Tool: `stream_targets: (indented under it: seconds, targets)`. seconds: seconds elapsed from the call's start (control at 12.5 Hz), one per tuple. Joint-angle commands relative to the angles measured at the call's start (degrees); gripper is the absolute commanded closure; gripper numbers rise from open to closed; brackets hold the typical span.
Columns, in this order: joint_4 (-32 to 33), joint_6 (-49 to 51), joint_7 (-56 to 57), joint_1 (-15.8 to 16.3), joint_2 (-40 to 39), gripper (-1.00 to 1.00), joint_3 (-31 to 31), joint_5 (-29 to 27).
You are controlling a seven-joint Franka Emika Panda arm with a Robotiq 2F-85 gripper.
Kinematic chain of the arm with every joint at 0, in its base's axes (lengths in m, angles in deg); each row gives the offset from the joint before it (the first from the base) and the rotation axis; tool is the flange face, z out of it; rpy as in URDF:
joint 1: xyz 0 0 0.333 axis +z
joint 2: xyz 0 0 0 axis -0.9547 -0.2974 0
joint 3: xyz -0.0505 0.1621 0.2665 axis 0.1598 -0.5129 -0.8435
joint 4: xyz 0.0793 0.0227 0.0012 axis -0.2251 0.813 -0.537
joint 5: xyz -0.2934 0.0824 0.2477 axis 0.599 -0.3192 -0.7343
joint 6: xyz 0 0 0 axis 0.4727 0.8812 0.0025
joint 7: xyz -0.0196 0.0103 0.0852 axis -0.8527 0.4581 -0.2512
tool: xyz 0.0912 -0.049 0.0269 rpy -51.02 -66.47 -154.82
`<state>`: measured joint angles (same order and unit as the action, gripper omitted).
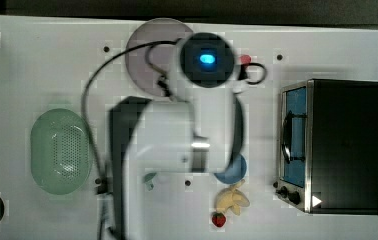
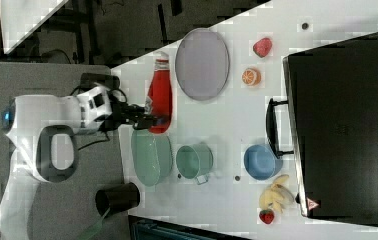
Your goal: Pick ketchup from strainer and place it on the table
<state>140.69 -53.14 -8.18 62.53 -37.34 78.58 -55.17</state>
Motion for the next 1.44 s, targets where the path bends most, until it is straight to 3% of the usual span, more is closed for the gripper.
stream_targets:
  seconds: [0.08, 0.32, 0.64, 0.96, 1.04, 1.28, 1.44]
  targets:
    - [3.26, 0.47, 5.15, 0.03, 1.13, -0.22, 1.62, -0.39]
    - [8.93, -1.18, 5.15, -0.01, 0.59, -0.22, 3.26, -0.33]
    - [15.99, -12.29, 5.14, -0.03, -1.79, -0.22, 3.88, 1.37]
    - [18.93, -19.94, 5.14, -0.09, -6.81, -0.22, 4.29, 1.83]
    - [18.98, -21.05, 5.15, -0.09, -8.15, -0.29, 4.42, 1.83]
    - [18.72, -21.76, 5.13, -0.14, -8.77, -0.93, 4.53, 1.81]
    - [17.96, -19.92, 5.02, -0.15, -6.65, -1.00, 4.45, 1.57]
